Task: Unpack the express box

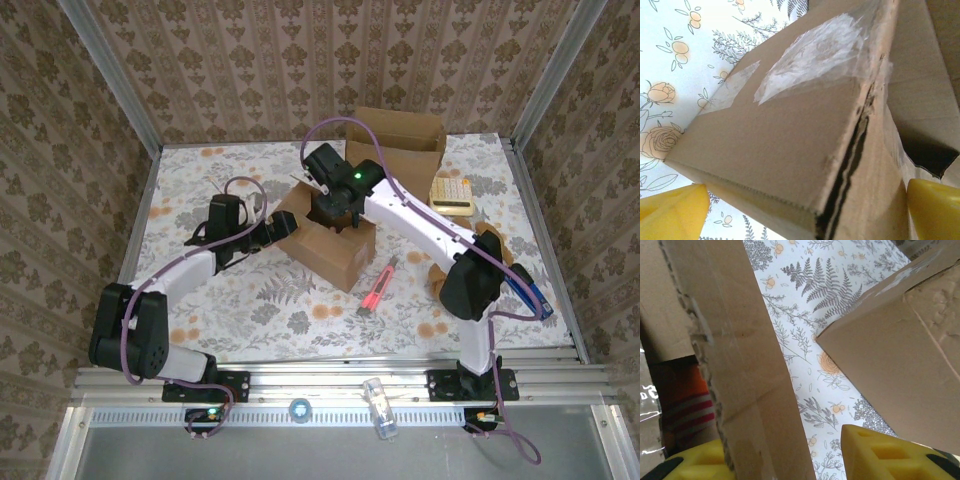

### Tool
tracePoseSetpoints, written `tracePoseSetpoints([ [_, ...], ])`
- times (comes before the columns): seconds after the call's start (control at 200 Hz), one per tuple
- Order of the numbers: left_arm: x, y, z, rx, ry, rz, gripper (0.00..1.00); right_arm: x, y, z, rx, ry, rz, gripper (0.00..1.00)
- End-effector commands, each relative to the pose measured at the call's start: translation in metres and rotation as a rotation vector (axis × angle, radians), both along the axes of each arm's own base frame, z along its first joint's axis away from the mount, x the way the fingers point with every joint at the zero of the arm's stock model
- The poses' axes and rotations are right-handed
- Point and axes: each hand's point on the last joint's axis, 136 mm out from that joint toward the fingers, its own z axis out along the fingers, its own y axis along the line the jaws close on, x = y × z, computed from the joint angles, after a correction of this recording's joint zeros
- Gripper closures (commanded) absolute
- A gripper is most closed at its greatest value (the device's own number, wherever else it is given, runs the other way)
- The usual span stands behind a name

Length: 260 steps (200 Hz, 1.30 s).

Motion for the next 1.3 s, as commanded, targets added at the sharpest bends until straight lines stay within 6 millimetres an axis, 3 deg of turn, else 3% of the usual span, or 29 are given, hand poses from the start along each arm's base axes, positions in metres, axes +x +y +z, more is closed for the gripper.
tracePoseSetpoints([
  [0.0,0.0,0.0,0.009,0.022,-0.006,-0.035,0.0,0.0,-0.004,-0.009,-0.015,0.046,0.011,0.57],
  [0.195,0.007,-0.005,0.044,-0.009,-0.088,-0.058,0.0,0.003,-0.005,-0.012,-0.011,0.053,0.001,0.65],
  [0.425,0.002,-0.003,0.078,-0.02,-0.173,-0.075,0.0,-0.002,-0.005,-0.005,0.033,0.066,-0.032,0.99],
  [0.465,-0.001,-0.001,0.08,-0.01,-0.173,-0.071,0.0,-0.004,-0.005,-0.002,0.049,0.07,-0.041,1.0],
  [0.735,-0.034,0.014,0.064,0.031,-0.091,-0.034,0.0,-0.026,0.003,0.011,0.274,0.162,-0.15,1.0],
  [0.89,-0.051,0.017,0.05,0.017,-0.065,-0.011,0.0,-0.043,0.013,0.004,0.452,0.257,-0.208,1.0],
  [1.14,-0.05,0.014,0.03,-0.021,-0.052,-0.001,0.0,-0.07,0.035,0.011,0.758,0.344,-0.219,1.0],
  [1.295,-0.043,0.006,0.018,-0.059,-0.048,-0.008,0.0,-0.084,0.041,0.005,0.867,0.393,-0.231,1.0],
])
